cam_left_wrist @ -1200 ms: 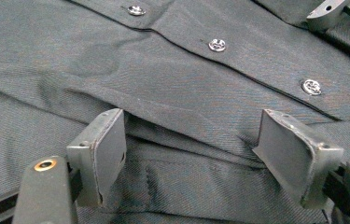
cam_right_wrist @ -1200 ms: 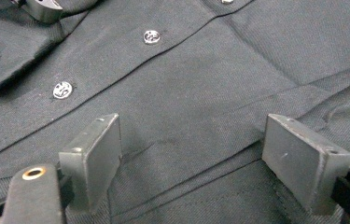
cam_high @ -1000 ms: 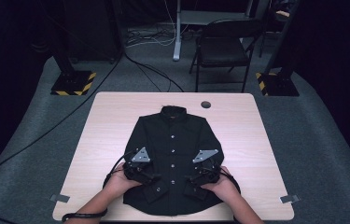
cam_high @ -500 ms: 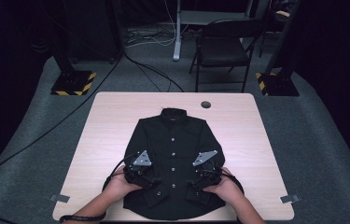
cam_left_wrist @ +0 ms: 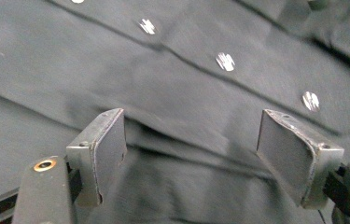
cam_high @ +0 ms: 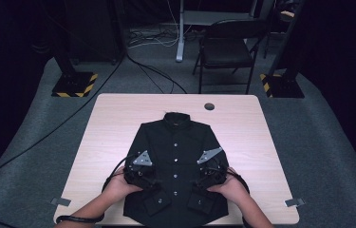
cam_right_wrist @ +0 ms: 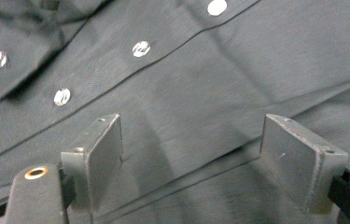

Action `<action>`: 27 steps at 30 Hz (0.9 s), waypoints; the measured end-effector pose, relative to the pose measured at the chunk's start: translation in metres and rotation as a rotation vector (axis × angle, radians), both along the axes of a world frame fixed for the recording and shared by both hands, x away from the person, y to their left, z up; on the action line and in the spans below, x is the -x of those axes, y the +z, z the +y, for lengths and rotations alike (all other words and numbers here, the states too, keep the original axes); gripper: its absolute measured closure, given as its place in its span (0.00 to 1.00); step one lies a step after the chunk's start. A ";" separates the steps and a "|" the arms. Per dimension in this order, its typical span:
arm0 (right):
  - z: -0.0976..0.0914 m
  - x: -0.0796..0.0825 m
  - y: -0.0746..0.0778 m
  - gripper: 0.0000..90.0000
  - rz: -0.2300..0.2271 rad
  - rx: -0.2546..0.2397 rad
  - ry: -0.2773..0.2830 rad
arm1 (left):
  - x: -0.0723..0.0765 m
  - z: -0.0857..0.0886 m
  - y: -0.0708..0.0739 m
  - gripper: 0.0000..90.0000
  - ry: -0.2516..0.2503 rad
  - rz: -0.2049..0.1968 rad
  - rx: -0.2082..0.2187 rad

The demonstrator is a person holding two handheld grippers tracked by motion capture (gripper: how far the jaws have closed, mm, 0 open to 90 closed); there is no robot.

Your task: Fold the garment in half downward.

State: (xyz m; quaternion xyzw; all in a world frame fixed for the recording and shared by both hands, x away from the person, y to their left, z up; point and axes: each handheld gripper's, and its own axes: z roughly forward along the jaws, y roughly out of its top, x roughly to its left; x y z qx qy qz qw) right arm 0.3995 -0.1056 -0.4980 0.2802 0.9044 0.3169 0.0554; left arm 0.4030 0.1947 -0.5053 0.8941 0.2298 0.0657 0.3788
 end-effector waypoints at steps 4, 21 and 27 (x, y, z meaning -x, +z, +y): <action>-0.008 -0.011 0.010 0.22 -0.004 -0.039 -0.043 | -0.020 0.007 0.013 0.26 0.045 -0.013 0.051; -0.033 -0.069 -0.008 0.24 -0.154 -0.049 -0.187 | -0.079 0.021 -0.012 0.28 0.160 -0.036 -0.012; -0.032 -0.067 -0.019 0.25 -0.153 -0.036 -0.192 | -0.080 0.020 -0.018 0.27 0.147 -0.042 -0.025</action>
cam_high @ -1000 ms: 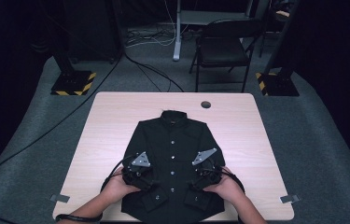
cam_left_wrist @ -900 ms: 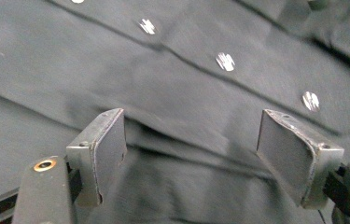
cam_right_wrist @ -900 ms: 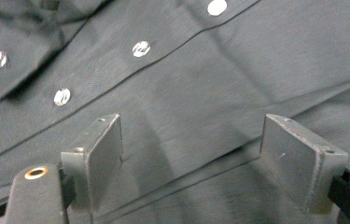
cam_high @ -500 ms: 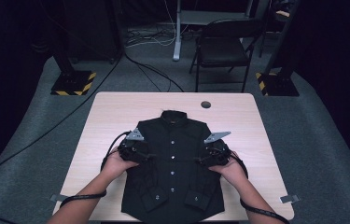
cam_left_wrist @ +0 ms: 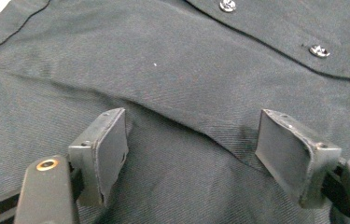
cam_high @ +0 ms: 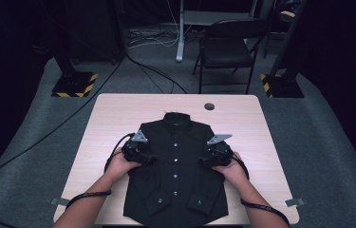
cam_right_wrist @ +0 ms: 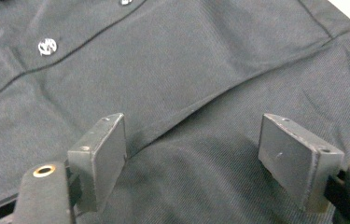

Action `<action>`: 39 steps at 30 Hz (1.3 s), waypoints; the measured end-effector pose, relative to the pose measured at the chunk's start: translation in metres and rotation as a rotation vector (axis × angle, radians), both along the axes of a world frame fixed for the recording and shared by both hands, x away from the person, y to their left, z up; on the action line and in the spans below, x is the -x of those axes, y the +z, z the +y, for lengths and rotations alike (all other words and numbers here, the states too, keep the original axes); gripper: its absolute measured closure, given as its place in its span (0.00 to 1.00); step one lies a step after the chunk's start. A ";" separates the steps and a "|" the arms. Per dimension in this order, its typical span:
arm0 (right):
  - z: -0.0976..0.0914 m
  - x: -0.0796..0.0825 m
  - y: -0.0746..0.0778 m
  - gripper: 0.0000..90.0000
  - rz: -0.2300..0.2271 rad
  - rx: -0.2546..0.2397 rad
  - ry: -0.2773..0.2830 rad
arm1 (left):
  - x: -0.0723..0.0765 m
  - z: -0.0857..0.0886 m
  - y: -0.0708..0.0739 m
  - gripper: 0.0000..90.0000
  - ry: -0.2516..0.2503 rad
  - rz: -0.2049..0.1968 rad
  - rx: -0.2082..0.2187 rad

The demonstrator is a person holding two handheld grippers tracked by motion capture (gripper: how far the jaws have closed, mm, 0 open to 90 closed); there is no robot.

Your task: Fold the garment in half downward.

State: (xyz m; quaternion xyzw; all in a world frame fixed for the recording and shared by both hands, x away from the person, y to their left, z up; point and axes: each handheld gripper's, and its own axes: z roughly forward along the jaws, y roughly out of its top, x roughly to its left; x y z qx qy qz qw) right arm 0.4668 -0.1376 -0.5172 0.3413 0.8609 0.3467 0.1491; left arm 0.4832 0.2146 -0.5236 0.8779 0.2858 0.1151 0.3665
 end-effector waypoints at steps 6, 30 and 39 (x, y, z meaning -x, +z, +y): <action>-0.001 0.007 -0.006 0.26 0.002 -0.014 -0.004 | 0.005 0.002 -0.003 0.25 -0.002 -0.015 0.023; 0.004 0.054 -0.007 0.26 0.005 -0.010 -0.015 | 0.054 0.003 -0.004 0.25 -0.007 -0.021 0.004; 0.006 0.066 -0.007 0.27 0.016 -0.013 -0.010 | 0.065 0.003 -0.004 0.25 -0.008 -0.018 -0.002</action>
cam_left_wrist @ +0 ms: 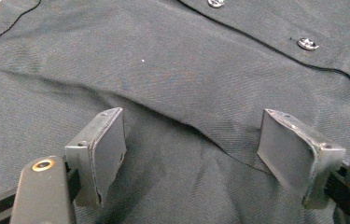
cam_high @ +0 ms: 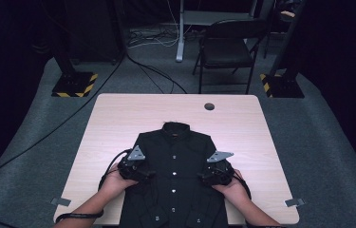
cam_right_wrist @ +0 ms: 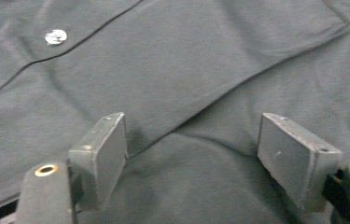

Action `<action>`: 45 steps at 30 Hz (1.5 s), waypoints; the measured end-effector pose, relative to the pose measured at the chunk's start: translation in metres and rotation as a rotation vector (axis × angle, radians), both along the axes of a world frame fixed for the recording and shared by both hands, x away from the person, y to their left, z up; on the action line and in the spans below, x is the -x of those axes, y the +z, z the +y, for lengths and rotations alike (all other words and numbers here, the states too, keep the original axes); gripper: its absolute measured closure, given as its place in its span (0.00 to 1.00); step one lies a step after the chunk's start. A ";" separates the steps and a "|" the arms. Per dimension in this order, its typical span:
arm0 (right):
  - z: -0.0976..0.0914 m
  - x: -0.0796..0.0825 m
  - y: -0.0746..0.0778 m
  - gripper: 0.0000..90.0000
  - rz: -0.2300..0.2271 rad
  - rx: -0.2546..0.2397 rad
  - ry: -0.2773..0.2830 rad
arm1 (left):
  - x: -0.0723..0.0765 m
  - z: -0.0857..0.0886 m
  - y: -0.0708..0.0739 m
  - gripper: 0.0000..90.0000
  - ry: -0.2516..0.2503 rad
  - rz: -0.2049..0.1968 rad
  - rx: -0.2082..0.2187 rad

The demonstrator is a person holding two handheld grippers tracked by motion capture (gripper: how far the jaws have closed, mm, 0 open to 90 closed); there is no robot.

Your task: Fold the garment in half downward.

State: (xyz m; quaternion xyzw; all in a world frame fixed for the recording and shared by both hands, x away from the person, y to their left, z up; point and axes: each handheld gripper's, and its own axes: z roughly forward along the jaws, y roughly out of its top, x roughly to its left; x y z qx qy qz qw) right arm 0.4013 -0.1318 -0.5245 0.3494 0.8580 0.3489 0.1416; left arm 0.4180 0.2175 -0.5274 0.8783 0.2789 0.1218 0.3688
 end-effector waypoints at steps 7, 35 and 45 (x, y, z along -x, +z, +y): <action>0.001 0.000 0.001 0.25 0.007 0.006 0.011 | 0.002 0.004 -0.003 0.25 -0.010 -0.019 0.030; -0.010 -0.056 0.016 0.26 0.015 -0.027 -0.081 | 0.002 0.005 -0.006 0.24 -0.015 -0.035 0.047; -0.011 -0.069 0.016 0.28 0.016 -0.024 -0.106 | 0.002 0.005 -0.006 0.24 -0.015 -0.034 0.047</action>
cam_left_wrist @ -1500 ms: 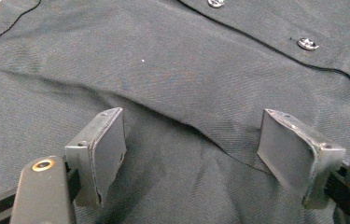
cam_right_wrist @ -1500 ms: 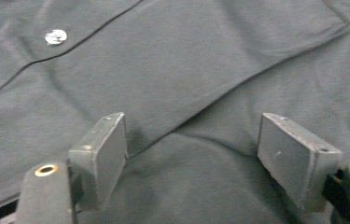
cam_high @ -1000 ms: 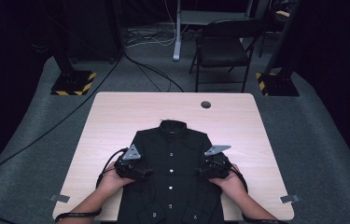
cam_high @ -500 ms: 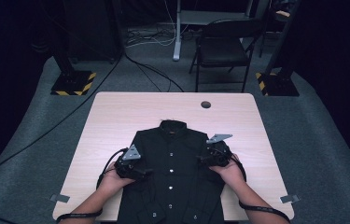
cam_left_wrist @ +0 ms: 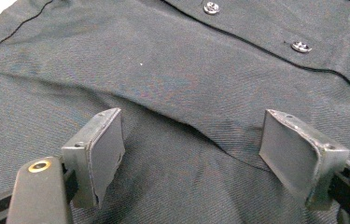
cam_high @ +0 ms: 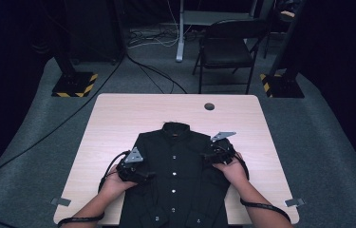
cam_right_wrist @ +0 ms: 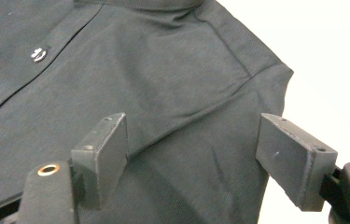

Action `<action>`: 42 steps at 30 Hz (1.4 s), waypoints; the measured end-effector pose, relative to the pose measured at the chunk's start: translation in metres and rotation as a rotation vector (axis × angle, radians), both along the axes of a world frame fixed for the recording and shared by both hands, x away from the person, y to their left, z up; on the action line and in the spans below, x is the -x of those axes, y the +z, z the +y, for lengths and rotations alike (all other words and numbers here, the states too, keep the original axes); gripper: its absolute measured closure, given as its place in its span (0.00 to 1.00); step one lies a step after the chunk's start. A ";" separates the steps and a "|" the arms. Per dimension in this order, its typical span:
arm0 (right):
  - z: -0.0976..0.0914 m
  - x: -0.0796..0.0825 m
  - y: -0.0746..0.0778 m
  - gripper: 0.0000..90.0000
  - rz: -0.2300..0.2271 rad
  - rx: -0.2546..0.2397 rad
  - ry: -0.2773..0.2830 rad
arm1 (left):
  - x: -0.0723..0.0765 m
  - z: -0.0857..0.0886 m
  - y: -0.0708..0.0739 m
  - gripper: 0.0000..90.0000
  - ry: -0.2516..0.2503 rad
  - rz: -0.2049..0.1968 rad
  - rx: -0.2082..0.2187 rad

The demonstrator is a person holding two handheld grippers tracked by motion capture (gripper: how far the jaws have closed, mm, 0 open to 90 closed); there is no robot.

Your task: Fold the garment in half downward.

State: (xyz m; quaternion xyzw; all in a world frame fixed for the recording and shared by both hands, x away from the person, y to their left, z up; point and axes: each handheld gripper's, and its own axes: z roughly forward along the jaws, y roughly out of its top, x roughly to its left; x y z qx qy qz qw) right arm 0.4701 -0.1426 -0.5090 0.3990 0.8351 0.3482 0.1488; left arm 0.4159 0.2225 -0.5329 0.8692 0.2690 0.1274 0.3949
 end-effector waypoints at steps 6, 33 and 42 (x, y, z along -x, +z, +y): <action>0.001 -0.012 0.002 0.30 -0.005 0.006 -0.024 | 0.000 0.000 0.000 0.24 0.002 -0.001 0.000; 0.003 -0.053 0.005 0.60 0.004 0.054 -0.127 | 0.000 0.000 0.000 0.24 0.003 0.000 0.001; 0.004 -0.060 0.000 0.62 0.027 0.065 -0.149 | 0.000 0.000 0.000 0.24 0.004 0.000 0.001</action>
